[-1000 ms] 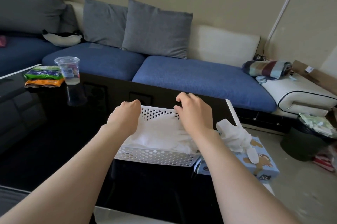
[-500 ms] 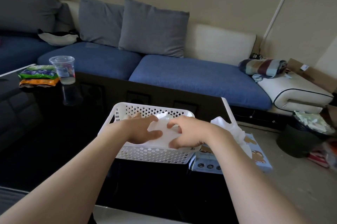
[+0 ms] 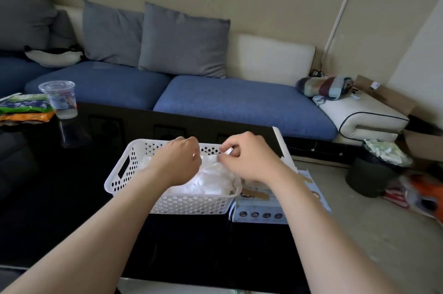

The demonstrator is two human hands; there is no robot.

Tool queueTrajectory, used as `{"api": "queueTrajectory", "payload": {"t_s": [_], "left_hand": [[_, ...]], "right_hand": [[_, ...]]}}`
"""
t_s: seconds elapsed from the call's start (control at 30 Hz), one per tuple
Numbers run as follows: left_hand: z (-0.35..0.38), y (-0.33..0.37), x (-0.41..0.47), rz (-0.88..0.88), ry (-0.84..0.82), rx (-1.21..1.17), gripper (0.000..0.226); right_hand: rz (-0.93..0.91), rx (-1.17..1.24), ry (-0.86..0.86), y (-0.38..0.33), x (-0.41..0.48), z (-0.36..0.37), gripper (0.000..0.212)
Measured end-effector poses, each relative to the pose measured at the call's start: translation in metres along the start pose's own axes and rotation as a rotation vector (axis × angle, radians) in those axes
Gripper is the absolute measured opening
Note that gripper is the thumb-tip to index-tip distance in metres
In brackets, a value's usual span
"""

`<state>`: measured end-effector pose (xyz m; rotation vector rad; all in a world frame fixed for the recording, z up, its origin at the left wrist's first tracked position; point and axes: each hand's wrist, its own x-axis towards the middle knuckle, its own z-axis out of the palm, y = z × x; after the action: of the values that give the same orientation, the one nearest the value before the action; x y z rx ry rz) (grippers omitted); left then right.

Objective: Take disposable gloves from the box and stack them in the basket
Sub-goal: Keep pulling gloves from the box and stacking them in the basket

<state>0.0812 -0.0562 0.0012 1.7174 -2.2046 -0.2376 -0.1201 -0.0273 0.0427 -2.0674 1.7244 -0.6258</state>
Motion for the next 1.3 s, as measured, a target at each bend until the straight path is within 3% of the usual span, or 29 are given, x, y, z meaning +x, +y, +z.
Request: {"api": "queueTrajectory", "payload": {"t_s": [0.07, 0.2, 0.3, 0.4, 0.67, 0.87, 1.13, 1.3], "left_hand": [[0.002, 0.01, 0.0, 0.049, 0.031, -0.042, 0.018], [0.009, 0.029, 0.001, 0.153, 0.039, -0.094, 0.019], [0.014, 0.043, 0.003, 0.224, 0.044, -0.129, 0.018], [0.02, 0.055, 0.004, 0.278, 0.047, -0.198, 0.019], [0.041, 0.089, 0.007, 0.322, -0.026, -0.282, 0.033], [0.053, 0.102, 0.01, 0.308, -0.055, -0.409, 0.033], [0.055, 0.113, 0.01, 0.248, -0.06, -0.411, 0.038], [0.056, 0.11, 0.011, 0.213, -0.013, -0.416, 0.033]], "right_hand": [[0.023, 0.012, 0.2, 0.012, -0.004, -0.009, 0.01], [0.199, 0.031, 0.436, 0.038, -0.011, -0.027, 0.018], [0.358, -0.021, 0.346, 0.054, -0.018, -0.036, 0.021], [0.398, -0.006, 0.184, 0.058, -0.026, -0.04, 0.026], [0.256, -0.052, 0.117, 0.09, -0.03, -0.038, 0.008], [0.077, -0.037, 0.068, 0.089, -0.035, -0.041, 0.027], [-0.007, -0.073, 0.317, 0.1, -0.033, -0.042, 0.029], [-0.06, 0.072, 0.48, 0.099, -0.034, -0.045, 0.018]]}}
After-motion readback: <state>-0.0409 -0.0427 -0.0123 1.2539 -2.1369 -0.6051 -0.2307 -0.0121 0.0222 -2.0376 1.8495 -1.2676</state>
